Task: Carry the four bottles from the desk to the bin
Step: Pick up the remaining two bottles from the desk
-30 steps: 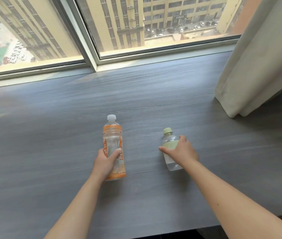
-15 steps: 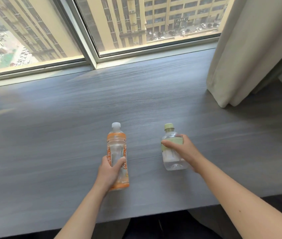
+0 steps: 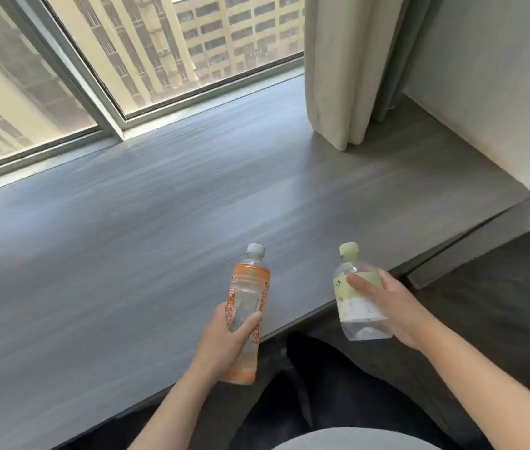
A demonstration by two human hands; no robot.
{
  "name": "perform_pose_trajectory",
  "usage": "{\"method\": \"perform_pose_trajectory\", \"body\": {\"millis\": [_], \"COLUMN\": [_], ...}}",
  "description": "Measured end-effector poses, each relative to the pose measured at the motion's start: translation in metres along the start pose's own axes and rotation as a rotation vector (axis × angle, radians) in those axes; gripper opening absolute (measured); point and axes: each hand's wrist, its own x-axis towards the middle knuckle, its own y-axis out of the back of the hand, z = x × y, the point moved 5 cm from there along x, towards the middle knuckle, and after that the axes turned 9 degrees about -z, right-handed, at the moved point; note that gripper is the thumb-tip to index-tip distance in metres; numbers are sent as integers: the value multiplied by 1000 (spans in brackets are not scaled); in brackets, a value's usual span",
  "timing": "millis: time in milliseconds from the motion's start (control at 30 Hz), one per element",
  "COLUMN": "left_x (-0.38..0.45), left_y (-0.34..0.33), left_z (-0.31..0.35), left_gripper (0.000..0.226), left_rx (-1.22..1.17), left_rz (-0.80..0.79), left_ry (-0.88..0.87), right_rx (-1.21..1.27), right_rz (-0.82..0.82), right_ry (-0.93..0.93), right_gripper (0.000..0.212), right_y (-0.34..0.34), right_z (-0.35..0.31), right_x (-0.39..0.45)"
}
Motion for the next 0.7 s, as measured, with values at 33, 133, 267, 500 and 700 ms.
{"method": "perform_pose_trajectory", "body": {"millis": [33,133,267,500,700], "left_x": [-6,-20,-31,-40,-45], "left_y": [-6,-25,-53,-104,-158], "left_z": [-4,-14,-17,-12,-25], "left_gripper": [42,47,50,58,57], "left_rx": [27,127,376,736,964], "left_rz": [-31,-107,-200,-230,-285], "left_ry": [-15,-45,-113,-208,-115], "right_rx": [-17,-41,-18,-106,-248], "right_rz": [31,141,315,509,625], "right_ry": [-13,-48,-85,-199,-333], "right_gripper": [66,54,48,67,90], "right_y": [5,24,59,118,173], "right_z": [13,54,110,198,260], "right_x": [-14,-53,-102,-166,-213]}}
